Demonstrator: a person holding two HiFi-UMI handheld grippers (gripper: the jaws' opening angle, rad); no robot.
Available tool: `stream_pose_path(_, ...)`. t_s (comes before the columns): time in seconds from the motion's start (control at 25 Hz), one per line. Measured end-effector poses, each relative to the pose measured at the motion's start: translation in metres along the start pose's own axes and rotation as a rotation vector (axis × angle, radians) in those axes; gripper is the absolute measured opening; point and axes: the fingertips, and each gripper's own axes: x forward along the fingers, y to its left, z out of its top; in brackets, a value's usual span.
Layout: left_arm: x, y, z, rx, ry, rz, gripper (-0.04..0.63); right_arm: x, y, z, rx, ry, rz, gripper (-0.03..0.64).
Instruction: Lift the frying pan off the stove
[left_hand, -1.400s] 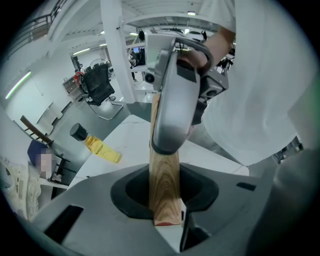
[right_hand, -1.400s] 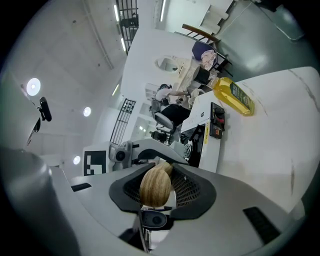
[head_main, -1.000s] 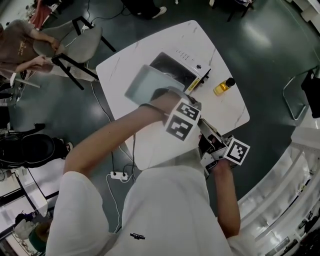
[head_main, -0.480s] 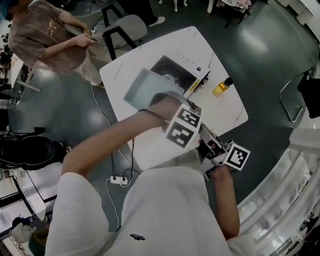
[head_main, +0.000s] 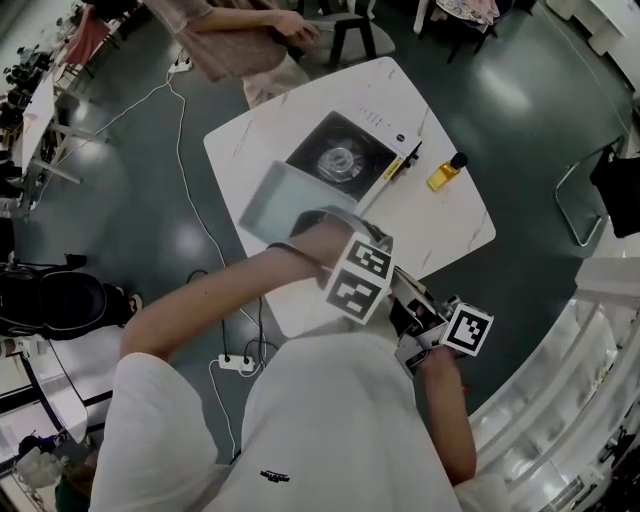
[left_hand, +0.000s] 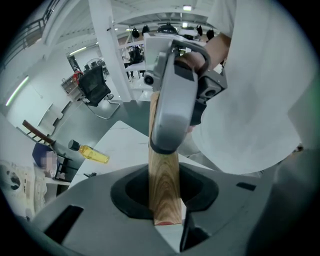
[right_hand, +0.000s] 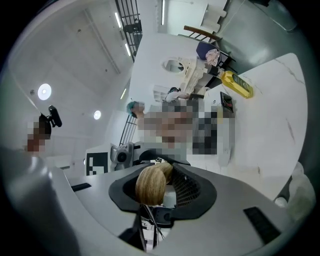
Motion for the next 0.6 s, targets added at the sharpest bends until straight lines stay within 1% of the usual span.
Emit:
stream_pose_path(0.36,0.003,-0.026,-0.007,-0.053,-0.009,-0.009,0.109,0.006,0.004,-0.026,-0.007,0.074,-0.006,0.106)
stream_pose_path(0.6,0.003,-0.03,-0.012,-0.07,-0.009,-0.01,0.109,0.01,0.004,-0.03,-0.007,0.099,-0.004,0.106)
